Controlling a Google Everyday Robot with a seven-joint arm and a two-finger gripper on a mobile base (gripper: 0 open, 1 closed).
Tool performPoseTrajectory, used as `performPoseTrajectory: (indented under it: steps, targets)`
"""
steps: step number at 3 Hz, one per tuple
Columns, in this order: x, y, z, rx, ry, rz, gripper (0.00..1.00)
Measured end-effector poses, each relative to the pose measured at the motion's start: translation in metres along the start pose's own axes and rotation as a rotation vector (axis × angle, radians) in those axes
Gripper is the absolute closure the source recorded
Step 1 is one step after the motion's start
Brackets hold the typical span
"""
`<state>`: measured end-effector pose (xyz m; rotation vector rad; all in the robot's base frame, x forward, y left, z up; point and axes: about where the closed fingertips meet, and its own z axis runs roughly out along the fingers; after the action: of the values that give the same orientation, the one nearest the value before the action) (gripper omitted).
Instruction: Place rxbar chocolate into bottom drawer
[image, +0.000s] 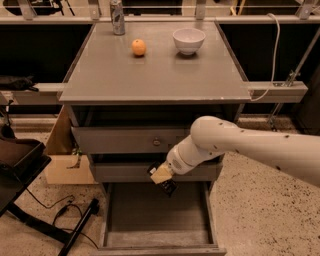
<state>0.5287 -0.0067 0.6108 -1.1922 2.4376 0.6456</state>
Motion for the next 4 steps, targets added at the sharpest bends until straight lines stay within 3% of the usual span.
performPoseTrajectory:
  steps: [1, 2, 3, 4]
  targets:
    - [0.054, -0.047, 0.067, 0.018, 0.071, 0.025, 1.00]
    - [0.109, -0.091, 0.118, 0.041, 0.094, 0.072, 1.00]
    - [0.160, -0.120, 0.149, 0.058, 0.107, 0.160, 1.00]
    - [0.171, -0.120, 0.158, 0.049, 0.115, 0.173, 1.00]
